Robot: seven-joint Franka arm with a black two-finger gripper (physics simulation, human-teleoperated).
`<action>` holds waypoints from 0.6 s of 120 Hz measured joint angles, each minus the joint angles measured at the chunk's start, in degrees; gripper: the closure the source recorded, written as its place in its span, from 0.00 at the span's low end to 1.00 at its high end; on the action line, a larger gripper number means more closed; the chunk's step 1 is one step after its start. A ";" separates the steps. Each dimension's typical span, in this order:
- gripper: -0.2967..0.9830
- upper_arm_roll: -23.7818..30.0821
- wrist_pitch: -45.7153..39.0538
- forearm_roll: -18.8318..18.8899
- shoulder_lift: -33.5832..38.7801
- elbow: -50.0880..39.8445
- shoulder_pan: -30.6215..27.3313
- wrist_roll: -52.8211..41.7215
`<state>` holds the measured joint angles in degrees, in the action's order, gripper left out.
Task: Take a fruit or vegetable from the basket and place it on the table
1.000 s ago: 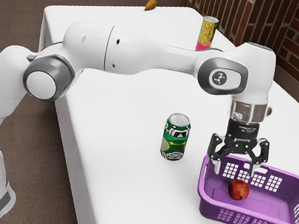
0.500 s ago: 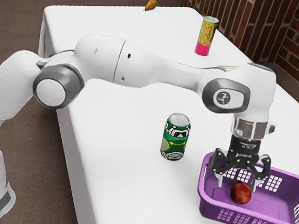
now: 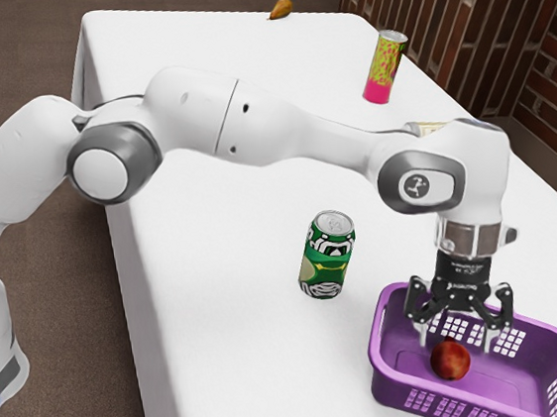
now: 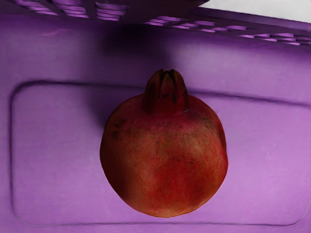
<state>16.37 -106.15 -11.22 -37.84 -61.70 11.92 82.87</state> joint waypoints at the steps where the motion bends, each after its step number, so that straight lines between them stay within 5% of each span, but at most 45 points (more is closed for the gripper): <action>1: 0.23 0.01 -0.03 0.00 0.00 0.00 -0.02 -0.04; 72: 0.23 0.15 -2.80 -0.04 -0.97 0.05 -1.38 -2.51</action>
<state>16.53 -108.95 -11.26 -38.81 -61.66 10.54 80.36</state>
